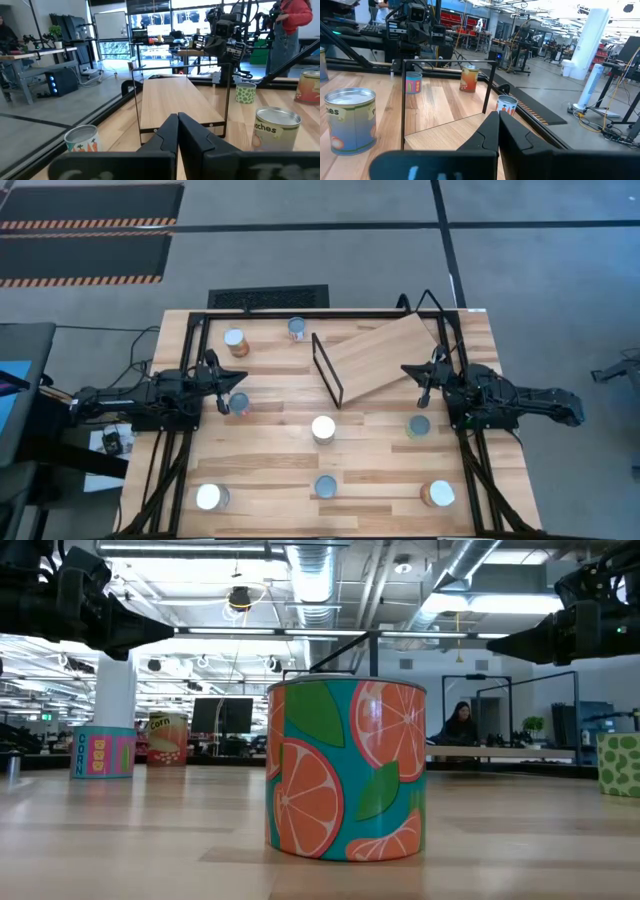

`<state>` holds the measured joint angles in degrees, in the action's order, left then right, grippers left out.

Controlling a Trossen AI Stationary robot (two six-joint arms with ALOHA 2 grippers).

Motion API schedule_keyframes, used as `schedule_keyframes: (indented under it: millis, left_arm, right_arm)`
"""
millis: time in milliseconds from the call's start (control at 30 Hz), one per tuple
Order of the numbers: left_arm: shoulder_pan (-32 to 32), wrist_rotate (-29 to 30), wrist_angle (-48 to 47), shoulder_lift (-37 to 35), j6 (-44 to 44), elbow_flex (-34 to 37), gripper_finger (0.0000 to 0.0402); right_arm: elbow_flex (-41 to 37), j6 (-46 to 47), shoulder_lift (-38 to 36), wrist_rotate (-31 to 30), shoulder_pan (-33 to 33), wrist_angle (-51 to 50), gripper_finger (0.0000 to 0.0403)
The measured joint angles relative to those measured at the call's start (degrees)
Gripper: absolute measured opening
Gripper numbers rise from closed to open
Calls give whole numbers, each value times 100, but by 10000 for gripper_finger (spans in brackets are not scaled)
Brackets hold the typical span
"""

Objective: Pick and place cans onto a shelf

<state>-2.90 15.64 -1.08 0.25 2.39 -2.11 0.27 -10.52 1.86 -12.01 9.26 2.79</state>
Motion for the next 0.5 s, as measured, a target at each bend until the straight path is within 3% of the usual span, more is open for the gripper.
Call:
schedule_keyframes:
  millis: [233,500]
  left_arm:
    - [2,37,98,2,100,9,0]
    - [1,120,106,2,-1041,23,0]
  right_arm:
    - [-1,2,1,0,-2,0,24]
    - [-2,2,-2,-2,0,-1,24]
